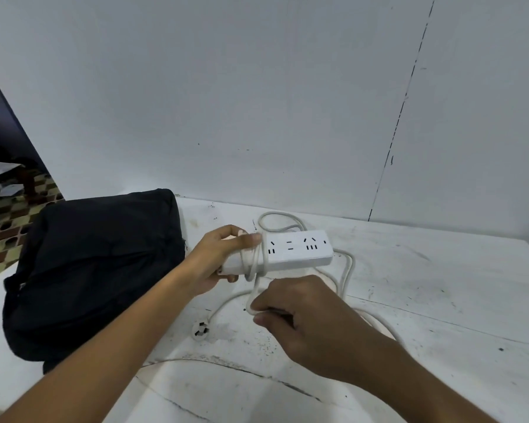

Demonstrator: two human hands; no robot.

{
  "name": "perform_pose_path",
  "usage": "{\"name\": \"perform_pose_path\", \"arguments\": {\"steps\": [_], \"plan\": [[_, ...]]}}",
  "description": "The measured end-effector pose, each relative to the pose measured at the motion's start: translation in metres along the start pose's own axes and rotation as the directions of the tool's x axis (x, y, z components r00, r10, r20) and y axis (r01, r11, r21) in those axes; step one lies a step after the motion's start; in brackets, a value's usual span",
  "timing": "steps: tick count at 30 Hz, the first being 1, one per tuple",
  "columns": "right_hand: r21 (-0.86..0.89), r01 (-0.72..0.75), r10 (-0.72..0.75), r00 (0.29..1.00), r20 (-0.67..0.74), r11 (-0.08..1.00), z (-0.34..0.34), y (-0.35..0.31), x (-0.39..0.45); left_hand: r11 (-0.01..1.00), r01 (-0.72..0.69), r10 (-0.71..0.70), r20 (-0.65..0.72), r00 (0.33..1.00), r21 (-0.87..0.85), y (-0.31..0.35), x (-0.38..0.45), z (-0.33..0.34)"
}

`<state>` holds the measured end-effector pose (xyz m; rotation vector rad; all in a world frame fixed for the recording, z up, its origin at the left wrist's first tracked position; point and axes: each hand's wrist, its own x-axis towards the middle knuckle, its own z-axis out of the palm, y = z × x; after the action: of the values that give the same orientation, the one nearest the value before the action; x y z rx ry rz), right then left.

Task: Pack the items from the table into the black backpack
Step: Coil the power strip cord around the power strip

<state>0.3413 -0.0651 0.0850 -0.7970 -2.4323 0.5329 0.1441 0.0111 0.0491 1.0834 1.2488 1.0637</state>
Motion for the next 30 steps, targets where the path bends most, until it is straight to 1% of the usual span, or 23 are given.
{"name": "perform_pose_path", "arguments": {"steps": [4, 8, 12, 15, 17, 22, 28, 30], "plan": [[-0.058, 0.050, -0.047, 0.997, 0.064, 0.997, 0.007, -0.003, 0.000, 0.999, 0.045, -0.045, 0.084, 0.995, 0.003, -0.013, 0.002, 0.002], [-0.069, 0.063, -0.058, 0.995, 0.077, 0.996, 0.010, -0.001, -0.001, 0.997, 0.074, -0.074, 0.137, 0.988, 0.006, -0.025, 0.001, 0.003], [-0.053, 0.054, -0.049, 0.995, 0.082, 0.997, 0.009, -0.002, -0.003, 0.995, 0.064, -0.047, 0.211, 0.976, -0.074, -0.036, 0.002, -0.001], [-0.033, 0.037, -0.033, 0.995, 0.089, 0.999, 0.007, -0.004, -0.003, 0.986, 0.052, -0.013, 0.234, 0.972, -0.162, -0.041, 0.003, -0.002], [-0.031, 0.031, -0.029, 0.996, 0.083, 0.999, 0.006, -0.004, -0.004, 0.986, 0.041, 0.003, 0.257, 0.966, -0.164, -0.041, 0.002, -0.001], [-0.062, 0.005, 0.000, 0.997, 0.073, 0.998, 0.002, 0.004, -0.011, 0.999, 0.007, 0.005, 0.266, 0.964, -0.045, -0.030, 0.001, -0.004], [-0.067, -0.061, 0.067, 0.994, 0.088, 0.996, -0.007, 0.017, -0.031, 0.999, -0.026, 0.021, 0.208, 0.978, 0.025, -0.010, 0.005, -0.028], [-0.048, -0.049, 0.053, 0.995, 0.085, 0.998, -0.010, 0.014, -0.032, 0.994, -0.055, 0.035, 0.206, 0.978, 0.094, -0.004, 0.001, -0.025]]}}
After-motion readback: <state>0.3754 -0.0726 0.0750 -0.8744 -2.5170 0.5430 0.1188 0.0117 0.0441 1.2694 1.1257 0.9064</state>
